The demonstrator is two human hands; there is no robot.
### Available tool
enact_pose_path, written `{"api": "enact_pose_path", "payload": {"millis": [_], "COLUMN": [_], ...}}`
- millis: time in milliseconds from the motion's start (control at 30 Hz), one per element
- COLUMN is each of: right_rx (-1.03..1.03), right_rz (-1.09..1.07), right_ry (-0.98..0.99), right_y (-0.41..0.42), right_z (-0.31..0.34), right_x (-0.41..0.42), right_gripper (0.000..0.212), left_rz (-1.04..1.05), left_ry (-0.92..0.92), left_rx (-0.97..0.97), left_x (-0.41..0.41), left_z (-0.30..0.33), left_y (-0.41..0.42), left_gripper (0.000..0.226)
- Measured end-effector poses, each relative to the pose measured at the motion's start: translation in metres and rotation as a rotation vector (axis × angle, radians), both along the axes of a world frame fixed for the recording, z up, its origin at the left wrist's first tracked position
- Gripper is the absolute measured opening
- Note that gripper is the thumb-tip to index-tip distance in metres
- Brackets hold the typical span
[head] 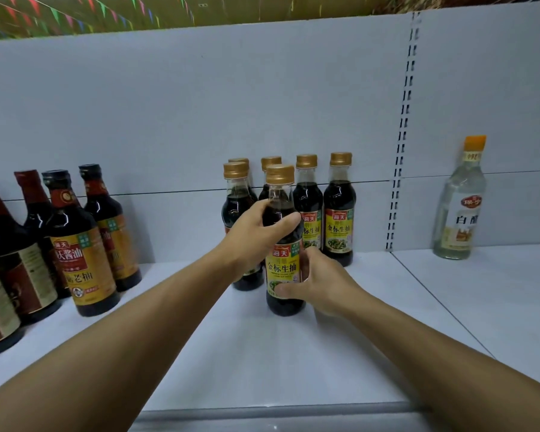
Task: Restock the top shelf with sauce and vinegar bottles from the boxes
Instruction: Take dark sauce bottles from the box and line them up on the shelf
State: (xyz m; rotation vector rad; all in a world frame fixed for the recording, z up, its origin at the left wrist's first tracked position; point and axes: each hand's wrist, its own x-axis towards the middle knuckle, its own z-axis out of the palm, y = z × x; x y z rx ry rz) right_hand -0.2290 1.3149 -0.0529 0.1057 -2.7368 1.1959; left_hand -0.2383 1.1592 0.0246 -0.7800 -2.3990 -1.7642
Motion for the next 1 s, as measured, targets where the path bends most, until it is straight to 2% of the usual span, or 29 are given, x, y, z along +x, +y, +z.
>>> {"api": "enact_pose_path", "payload": {"millis": [100, 200, 300, 367, 567, 800, 1000], "right_rx": [0.045, 0.069, 0.104, 0.112, 0.1, 0.061, 0.045], "right_rz": [-0.04, -0.076, -0.101, -0.105, -0.123, -0.143, -0.124], "right_ry": [0.012, 0.025, 0.053, 0.067, 0.093, 0.128, 0.14], "right_y": [-0.002, -0.003, -0.004, -0.005, -0.009, -0.013, -0.012], "right_z": [0.001, 0.002, 0.001, 0.001, 0.002, -0.002, -0.007], "right_x": [-0.007, -0.013, -0.022, -0.029, -0.041, -0.052, -0.057], "right_gripper": [0.07, 0.07, 0.07, 0.067, 0.066, 0.064, 0.056], "left_rz": [0.082, 0.22, 0.299, 0.34, 0.329, 0.264, 0.267], "left_ry": [0.026, 0.047, 0.09, 0.118, 0.121, 0.13, 0.144], "left_rx": [-0.036, -0.198, -0.413, -0.483, -0.534, -0.573, -0.582], "left_x": [-0.001, -0.003, -0.004, -0.004, -0.008, -0.01, -0.014], "left_z": [-0.017, -0.041, -0.061, -0.066, -0.069, -0.08, -0.085], "left_y": [-0.001, -0.003, -0.005, -0.006, -0.007, -0.009, -0.008], "left_gripper": [0.043, 0.047, 0.033, 0.022, 0.015, 0.035, 0.04]}}
